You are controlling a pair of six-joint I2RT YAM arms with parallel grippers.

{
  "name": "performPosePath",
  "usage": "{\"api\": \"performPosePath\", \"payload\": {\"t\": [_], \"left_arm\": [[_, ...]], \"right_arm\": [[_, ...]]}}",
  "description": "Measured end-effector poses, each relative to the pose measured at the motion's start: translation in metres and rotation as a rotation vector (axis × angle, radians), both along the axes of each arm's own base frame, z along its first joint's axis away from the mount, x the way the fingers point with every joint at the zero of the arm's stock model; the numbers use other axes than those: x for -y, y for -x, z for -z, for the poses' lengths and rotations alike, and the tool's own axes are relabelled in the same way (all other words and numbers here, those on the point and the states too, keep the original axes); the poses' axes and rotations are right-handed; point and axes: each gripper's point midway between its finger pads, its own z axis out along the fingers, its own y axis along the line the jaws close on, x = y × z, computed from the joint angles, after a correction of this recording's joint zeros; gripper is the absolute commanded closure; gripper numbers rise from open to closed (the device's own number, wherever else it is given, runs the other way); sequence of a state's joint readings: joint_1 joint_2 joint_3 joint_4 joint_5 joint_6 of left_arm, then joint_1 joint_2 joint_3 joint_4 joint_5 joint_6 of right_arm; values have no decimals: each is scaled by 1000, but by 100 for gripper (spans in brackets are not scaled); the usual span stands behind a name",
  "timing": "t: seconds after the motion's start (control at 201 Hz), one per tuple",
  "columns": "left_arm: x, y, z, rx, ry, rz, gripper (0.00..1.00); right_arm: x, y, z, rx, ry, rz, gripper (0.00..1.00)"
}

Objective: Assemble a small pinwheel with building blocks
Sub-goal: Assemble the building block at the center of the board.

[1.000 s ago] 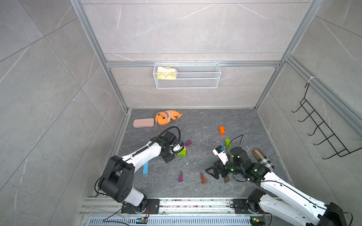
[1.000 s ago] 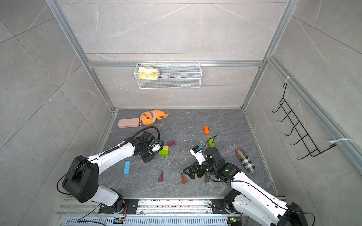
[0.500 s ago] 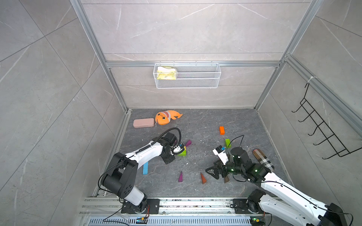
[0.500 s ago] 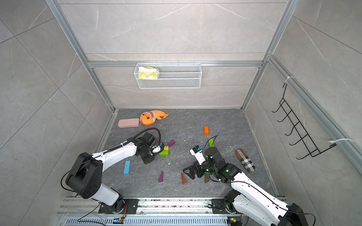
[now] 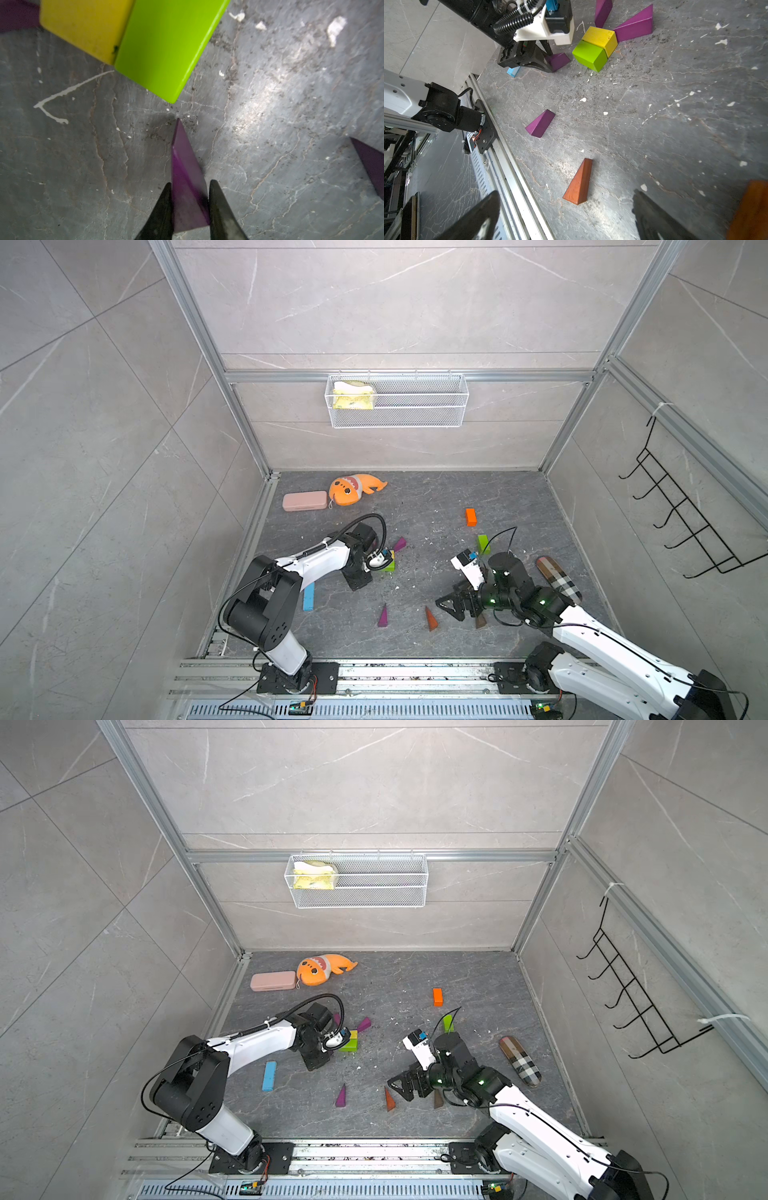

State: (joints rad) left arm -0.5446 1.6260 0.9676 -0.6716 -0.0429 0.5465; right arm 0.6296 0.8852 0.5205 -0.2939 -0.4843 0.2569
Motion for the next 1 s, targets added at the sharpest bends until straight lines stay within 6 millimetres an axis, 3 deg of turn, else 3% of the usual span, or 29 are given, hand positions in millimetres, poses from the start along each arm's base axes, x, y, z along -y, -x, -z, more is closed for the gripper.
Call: {"api": "performPosePath", "payload": {"t": [0.548,0.996], "left_arm": [[3,-7,2,-2,-7,3,86],[2,-8,2,2,-14,2,75]], "right_arm": [[0,0,3,-9,7,0,0],[0,0,3,-10,7,0,0]]}}
